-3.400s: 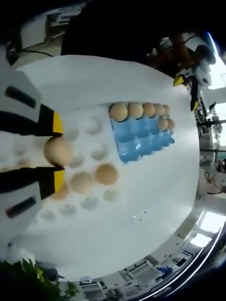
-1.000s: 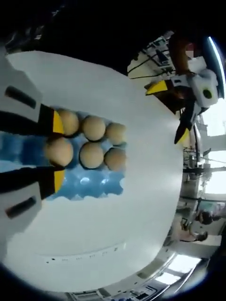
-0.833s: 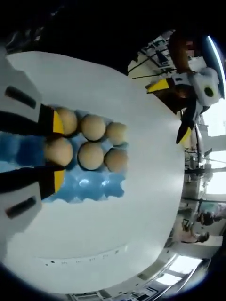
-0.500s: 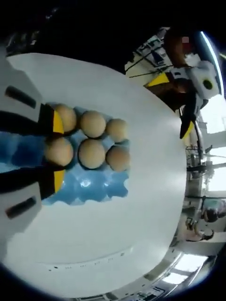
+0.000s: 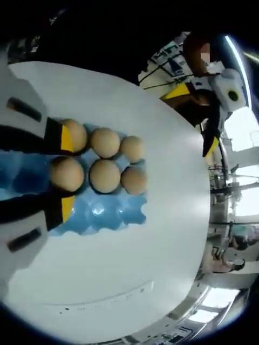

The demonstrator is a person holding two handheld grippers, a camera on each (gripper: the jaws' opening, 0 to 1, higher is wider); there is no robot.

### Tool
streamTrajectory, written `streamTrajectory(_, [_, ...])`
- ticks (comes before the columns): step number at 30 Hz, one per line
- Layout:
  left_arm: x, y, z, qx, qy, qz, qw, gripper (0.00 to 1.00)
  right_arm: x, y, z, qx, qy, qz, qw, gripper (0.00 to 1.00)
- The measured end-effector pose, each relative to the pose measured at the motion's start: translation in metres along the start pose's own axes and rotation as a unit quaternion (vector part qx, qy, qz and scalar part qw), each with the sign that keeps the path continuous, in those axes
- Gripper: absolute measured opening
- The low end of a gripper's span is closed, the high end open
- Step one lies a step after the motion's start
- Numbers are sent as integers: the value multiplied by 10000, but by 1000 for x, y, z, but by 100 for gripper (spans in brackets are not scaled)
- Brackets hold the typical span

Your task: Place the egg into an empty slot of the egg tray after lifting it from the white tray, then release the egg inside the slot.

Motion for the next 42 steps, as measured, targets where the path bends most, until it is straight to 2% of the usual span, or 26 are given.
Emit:
streamTrajectory(4, [2, 0, 0, -5, -26, -11, 10000, 77, 0, 3, 4, 222, -97, -71, 9997, 29])
streamTrajectory(7, [2, 2, -1, 18, -24, -24, 10000, 77, -1, 2, 5, 181, -108, -59, 9998, 29])
streamTrajectory(9, [2, 3, -2, 22, -38, -18, 10000, 77, -1, 4, 8, 311, -168, -56, 9994, 29])
streamTrajectory(11, [2, 4, -3, 30, -50, -31, 10000, 76, -2, 7, 12, 455, -198, -120, 9987, 29])
streamTrajectory(17, [3, 4, -4, 24, -54, -63, 10000, 77, -2, 4, 27, 594, -396, -159, 9973, 28])
streamTrajectory(23, [3, 5, -5, 21, -94, -43, 9999, 77, -5, -14, 49, 621, -667, -301, 9954, 28])
streamTrajectory(29, [4, 6, -7, 37, -129, -53, 9999, 77, -14, -43, 80, 638, -1013, -560, 9912, 28])
streamTrajectory(34, [5, 6, -9, 34, -163, -51, 9998, 77, -22, -58, 99, 683, -1229, -741, 9873, 28])
streamTrajectory(42, [6, 7, -10, 12, -185, -67, 9998, 76, -31, -83, 129, 555, -1646, -942, 9803, 28])
Point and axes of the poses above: the point that each gripper's makers call its tool centre point, and the gripper's own axes: z roughly backward along the fingers, x roughly to its right, y roughly out of its top, the point moved 9 cm from there along z, roughly backward along the fingers, and after that the axes turned 15 degrees about x, right-handed, at the moved point
